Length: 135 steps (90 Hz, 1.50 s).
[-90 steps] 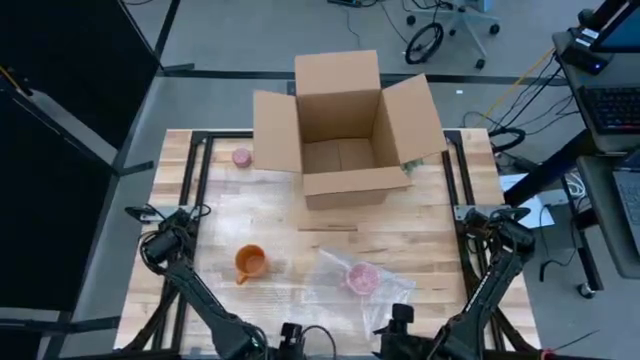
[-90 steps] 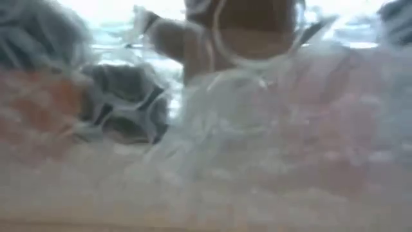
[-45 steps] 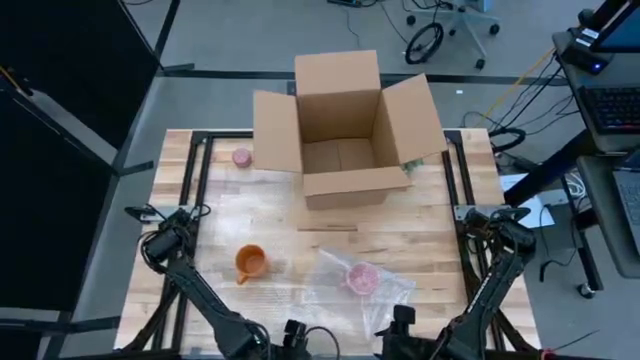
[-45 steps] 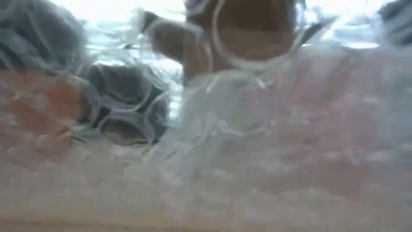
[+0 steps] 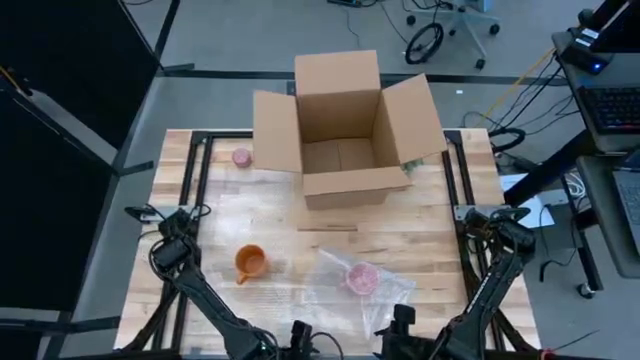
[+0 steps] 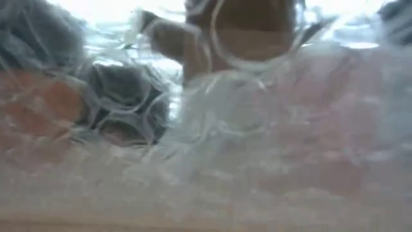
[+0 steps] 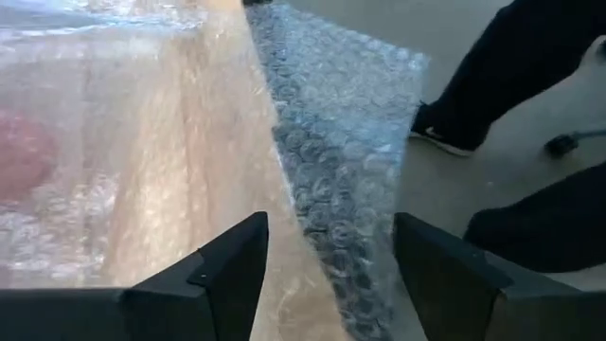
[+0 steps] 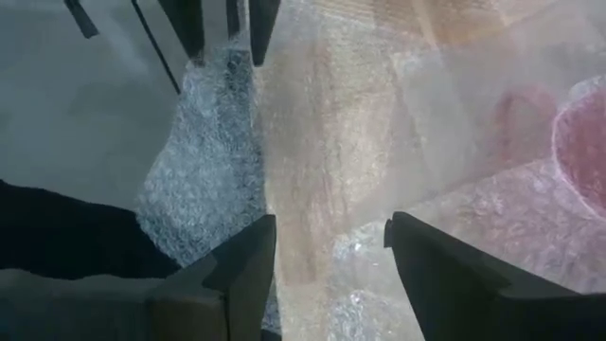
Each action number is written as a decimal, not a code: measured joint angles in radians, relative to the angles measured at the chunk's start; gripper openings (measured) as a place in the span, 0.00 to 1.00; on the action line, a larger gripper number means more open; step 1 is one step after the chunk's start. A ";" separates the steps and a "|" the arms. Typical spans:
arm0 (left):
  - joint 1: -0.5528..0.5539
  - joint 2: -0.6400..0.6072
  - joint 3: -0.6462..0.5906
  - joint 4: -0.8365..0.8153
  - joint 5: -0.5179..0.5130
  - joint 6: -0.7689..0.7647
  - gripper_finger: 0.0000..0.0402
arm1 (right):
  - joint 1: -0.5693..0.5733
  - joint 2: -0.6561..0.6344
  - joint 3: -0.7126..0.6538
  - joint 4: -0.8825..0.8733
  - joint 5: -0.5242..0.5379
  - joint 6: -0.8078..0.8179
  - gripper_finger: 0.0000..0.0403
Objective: Wrap mug
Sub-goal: Wrap the pink cup with the bubble wrap
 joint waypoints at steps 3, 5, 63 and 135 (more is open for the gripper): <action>0.000 0.007 0.000 0.000 -0.015 0.000 0.54 | 0.000 0.000 0.000 -0.001 0.000 0.000 0.49; 0.000 0.011 0.000 0.000 -0.025 0.000 0.54 | 0.000 0.000 0.000 -0.004 0.000 0.000 0.49; 0.042 0.012 0.015 -0.026 -0.121 0.002 0.03 | 0.022 0.001 0.000 -0.026 0.000 0.042 0.49; 0.160 0.009 0.311 -0.123 -0.123 0.315 0.00 | 0.098 0.002 -0.130 -0.180 0.153 0.238 0.49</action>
